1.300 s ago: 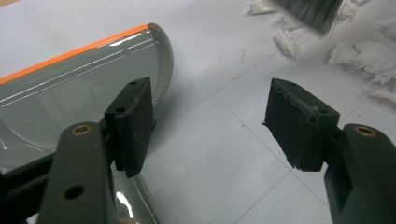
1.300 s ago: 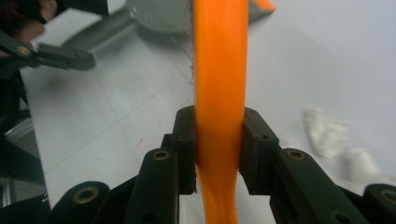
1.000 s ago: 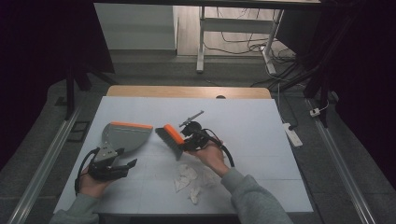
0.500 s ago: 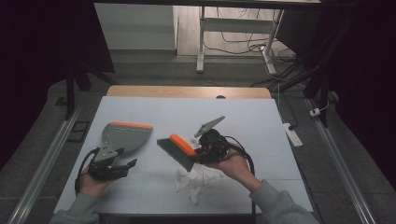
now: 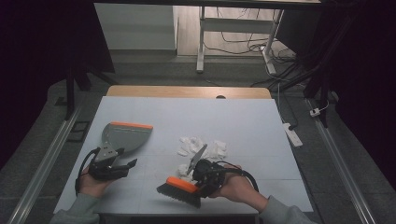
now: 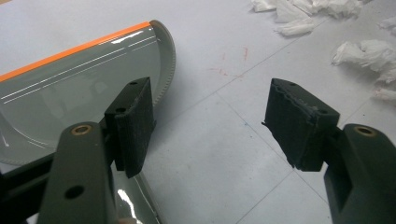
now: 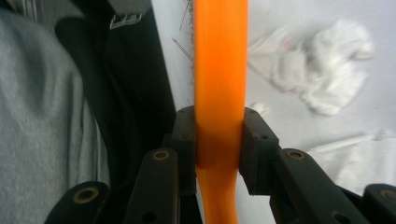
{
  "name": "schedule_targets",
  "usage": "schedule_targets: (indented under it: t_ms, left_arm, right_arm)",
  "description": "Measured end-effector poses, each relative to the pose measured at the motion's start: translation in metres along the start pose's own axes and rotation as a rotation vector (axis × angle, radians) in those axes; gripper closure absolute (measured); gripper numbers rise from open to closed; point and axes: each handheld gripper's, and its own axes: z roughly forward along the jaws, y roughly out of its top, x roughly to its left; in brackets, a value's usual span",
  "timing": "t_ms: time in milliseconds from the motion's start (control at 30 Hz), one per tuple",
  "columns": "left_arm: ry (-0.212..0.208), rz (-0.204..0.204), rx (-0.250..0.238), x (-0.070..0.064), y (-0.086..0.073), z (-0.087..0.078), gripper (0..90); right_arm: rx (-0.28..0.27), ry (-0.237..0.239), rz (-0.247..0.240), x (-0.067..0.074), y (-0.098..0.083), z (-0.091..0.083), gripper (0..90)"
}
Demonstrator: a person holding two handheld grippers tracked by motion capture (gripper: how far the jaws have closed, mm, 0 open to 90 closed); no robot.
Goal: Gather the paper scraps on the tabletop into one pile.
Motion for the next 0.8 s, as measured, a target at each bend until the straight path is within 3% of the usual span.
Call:
schedule_targets:
  t_ms: [100, 200, 367, 467, 600, 667, 733, 800]
  left_arm:
    - [-0.001, 0.001, 0.002, 0.000, 0.000, 0.000, 33.6]
    - [-0.001, 0.002, 0.002, 0.000, 0.000, 0.000, 33.5]
    - [-0.002, -0.001, 0.004, 0.001, -0.001, 0.001, 33.6]
    - [-0.002, 0.001, 0.006, 0.001, -0.001, 0.001, 33.5]
    - [-0.003, -0.003, 0.005, 0.001, -0.001, 0.001, 33.5]
    - [-0.002, -0.004, 0.005, 0.002, -0.001, 0.001, 33.5]
    - [-0.002, -0.005, 0.005, 0.002, -0.001, 0.001, 33.5]
    - [-0.002, -0.006, 0.004, 0.002, -0.001, 0.001, 33.6]
  right_arm:
    - [0.055, -0.009, -0.020, 0.001, 0.004, 0.012, 70.5]
    - [0.081, -0.056, -0.010, -0.005, 0.009, 0.014, 70.4]
    - [0.089, -0.136, 0.003, -0.029, 0.017, 0.012, 70.4]
    - [0.089, -0.184, 0.052, -0.052, 0.020, 0.007, 70.4]
    - [0.061, -0.214, 0.135, -0.082, 0.020, 0.002, 70.3]
    - [0.046, -0.225, 0.147, -0.086, 0.020, -0.001, 70.4]
    - [0.025, -0.277, 0.138, -0.087, 0.019, -0.009, 70.5]
    - [-0.015, -0.261, 0.142, -0.088, 0.017, -0.019, 70.4]
